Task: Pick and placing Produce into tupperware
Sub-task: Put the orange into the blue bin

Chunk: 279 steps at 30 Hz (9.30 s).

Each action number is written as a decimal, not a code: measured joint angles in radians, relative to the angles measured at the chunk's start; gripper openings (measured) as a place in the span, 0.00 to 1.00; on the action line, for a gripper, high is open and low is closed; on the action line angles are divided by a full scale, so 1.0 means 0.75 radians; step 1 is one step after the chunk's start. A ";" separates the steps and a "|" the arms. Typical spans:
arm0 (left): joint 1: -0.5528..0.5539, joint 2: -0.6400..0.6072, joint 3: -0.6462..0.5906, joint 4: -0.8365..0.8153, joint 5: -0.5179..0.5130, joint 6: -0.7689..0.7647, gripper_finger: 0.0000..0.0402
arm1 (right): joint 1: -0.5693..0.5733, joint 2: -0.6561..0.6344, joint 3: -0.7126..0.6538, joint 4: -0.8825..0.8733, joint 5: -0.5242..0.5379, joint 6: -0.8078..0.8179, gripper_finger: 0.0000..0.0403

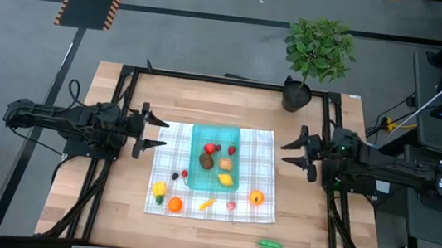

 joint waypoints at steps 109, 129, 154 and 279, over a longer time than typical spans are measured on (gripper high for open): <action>0.001 0.001 0.000 -0.099 0.001 -0.132 0.71 | 1.092 1.587 0.803 -0.445 0.925 0.816 0.89; 0.001 0.001 0.000 -0.099 0.001 -0.132 0.71 | 1.059 1.749 0.802 -0.287 0.892 0.819 0.89; 0.001 0.000 0.000 -0.099 0.001 -0.132 0.71 | 1.031 1.749 0.803 -0.319 0.824 0.824 0.70; 0.001 0.000 0.000 -0.100 0.000 -0.093 0.71 | 0.763 0.900 -0.058 1.103 1.082 0.156 0.62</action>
